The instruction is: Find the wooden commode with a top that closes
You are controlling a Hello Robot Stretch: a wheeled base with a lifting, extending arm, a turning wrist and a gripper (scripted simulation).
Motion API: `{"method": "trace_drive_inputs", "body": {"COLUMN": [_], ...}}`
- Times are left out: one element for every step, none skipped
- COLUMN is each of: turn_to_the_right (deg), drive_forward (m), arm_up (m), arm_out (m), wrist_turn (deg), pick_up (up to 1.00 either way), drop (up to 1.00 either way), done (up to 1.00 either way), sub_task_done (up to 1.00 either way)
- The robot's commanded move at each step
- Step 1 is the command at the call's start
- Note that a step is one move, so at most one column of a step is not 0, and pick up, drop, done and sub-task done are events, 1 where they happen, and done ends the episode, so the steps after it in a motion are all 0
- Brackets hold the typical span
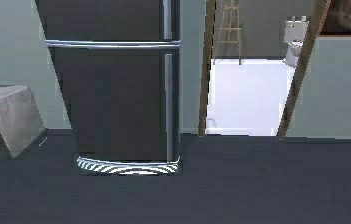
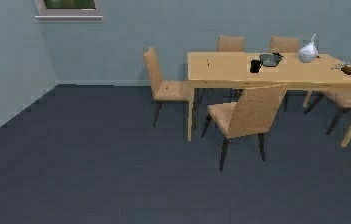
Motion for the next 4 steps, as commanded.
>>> {"method": "trace_drive_inputs", "body": {"turn_to_the_right": [18.0, 0.0, 3.0, 30.0], "drive_forward": [0.0, 1.0, 0.0, 0.0], "arm_up": [0.0, 0.0, 0.0, 0.0], "arm_out": [0.0, 0.0, 0.0, 0.0], "wrist_turn": [0.0, 0.0, 0.0, 0.0], "pick_up": [0.0, 0.0, 0.0, 0.0], "drop": [0.0, 0.0, 0.0, 0.0], "done": [0.0, 0.0, 0.0, 0.0], "sub_task_done": [0.0, 0.0, 0.0, 0.0]}}
